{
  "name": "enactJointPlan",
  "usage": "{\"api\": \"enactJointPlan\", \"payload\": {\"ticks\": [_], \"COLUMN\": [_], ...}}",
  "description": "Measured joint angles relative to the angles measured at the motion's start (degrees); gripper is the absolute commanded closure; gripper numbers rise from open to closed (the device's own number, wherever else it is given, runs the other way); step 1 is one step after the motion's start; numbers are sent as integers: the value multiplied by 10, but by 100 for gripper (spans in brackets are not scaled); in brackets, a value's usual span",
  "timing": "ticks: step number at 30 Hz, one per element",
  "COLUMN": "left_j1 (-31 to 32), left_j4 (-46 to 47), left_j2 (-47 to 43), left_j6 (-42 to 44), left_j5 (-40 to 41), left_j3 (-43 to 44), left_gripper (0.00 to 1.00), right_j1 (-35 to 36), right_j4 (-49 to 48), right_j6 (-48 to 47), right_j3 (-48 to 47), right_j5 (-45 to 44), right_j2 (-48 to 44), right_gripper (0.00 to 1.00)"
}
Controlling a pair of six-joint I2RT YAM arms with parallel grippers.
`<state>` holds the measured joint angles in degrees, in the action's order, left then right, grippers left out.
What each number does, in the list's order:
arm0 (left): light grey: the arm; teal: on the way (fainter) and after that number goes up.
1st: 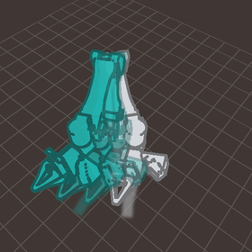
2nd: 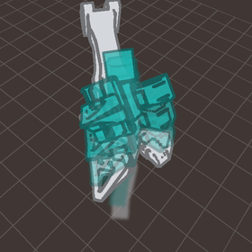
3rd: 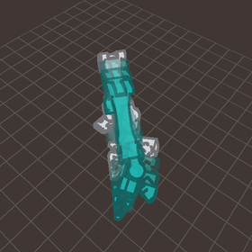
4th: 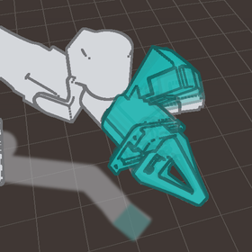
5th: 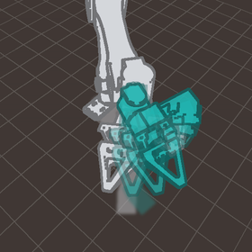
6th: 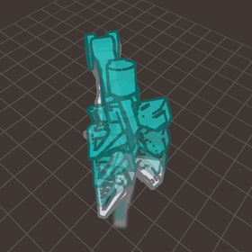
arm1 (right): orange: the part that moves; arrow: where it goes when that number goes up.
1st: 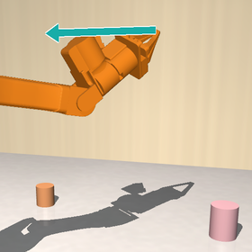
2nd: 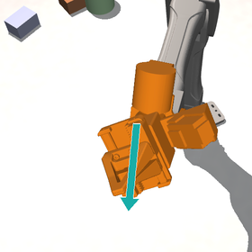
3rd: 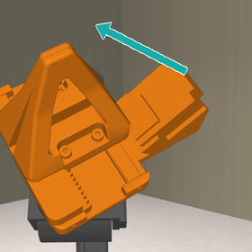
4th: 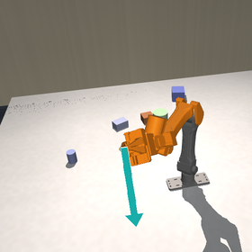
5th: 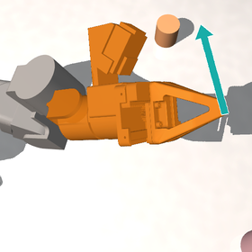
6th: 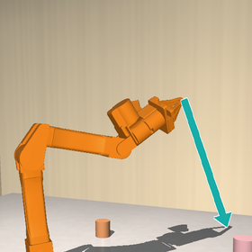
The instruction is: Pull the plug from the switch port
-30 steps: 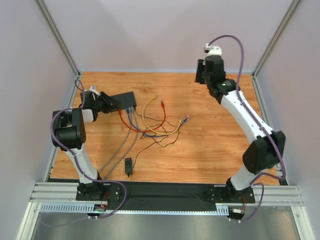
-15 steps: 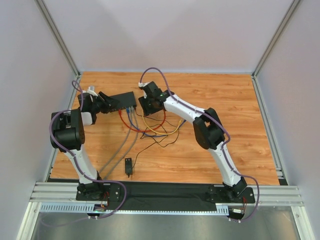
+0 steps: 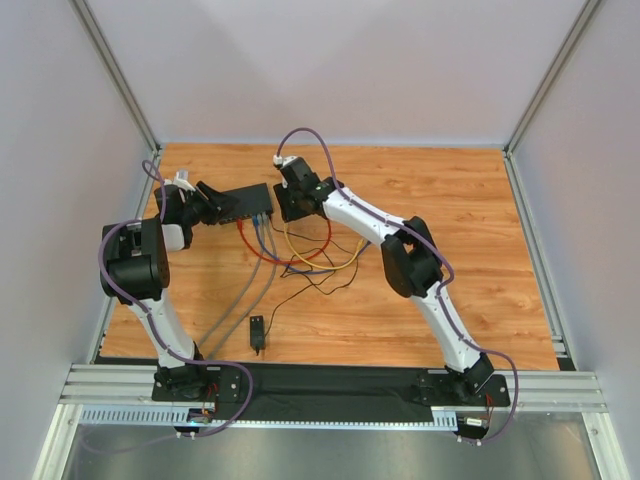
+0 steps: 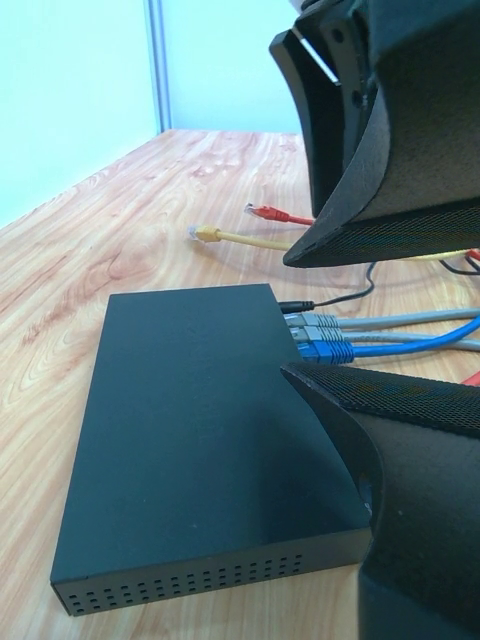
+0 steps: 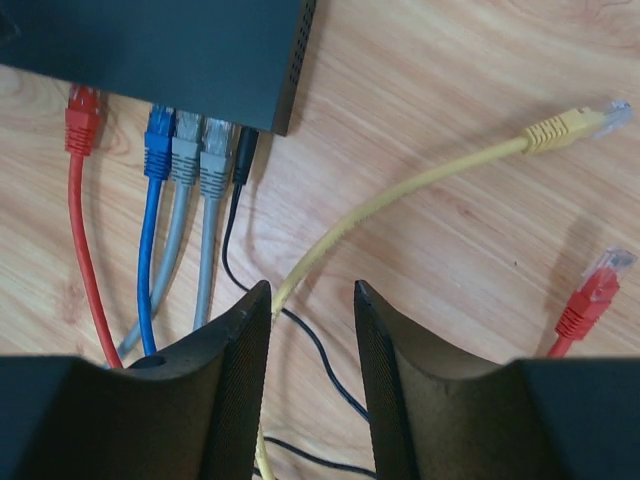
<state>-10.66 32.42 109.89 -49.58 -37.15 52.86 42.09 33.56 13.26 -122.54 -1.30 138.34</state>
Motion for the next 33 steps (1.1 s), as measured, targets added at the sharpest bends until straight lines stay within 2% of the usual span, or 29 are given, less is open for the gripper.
{"api": "enactJointPlan", "payload": {"ticks": [9, 12, 13, 15, 24, 33], "left_j1": [-3, -4, -5, -5, -7, -11], "left_j4": [4, 7, 9, 10, 22, 38], "left_j2": [0, 0, 0, 0, 0, 0], "left_j6": [-3, -5, -5, -7, -15, -25], "left_j5": [-5, -6, -8, -9, -16, -20], "left_j3": [-3, -6, -7, -8, -12, -17], "left_gripper": [50, 50, 50, 50, 50, 50], "right_j1": [-1, -1, -2, -6, -69, -170], "right_j4": [-2, -2, -3, -11, -169, -393], "right_j6": [41, 54, 59, 79, 239, 388], "right_j3": [-27, -28, -28, -26, 141, 278], "right_j5": [3, 9, 15, 33, 162, 269], "right_j2": [41, 49, 49, 50, -55, -270], "right_gripper": [60, 71, 84, 99, 100, 100]}}
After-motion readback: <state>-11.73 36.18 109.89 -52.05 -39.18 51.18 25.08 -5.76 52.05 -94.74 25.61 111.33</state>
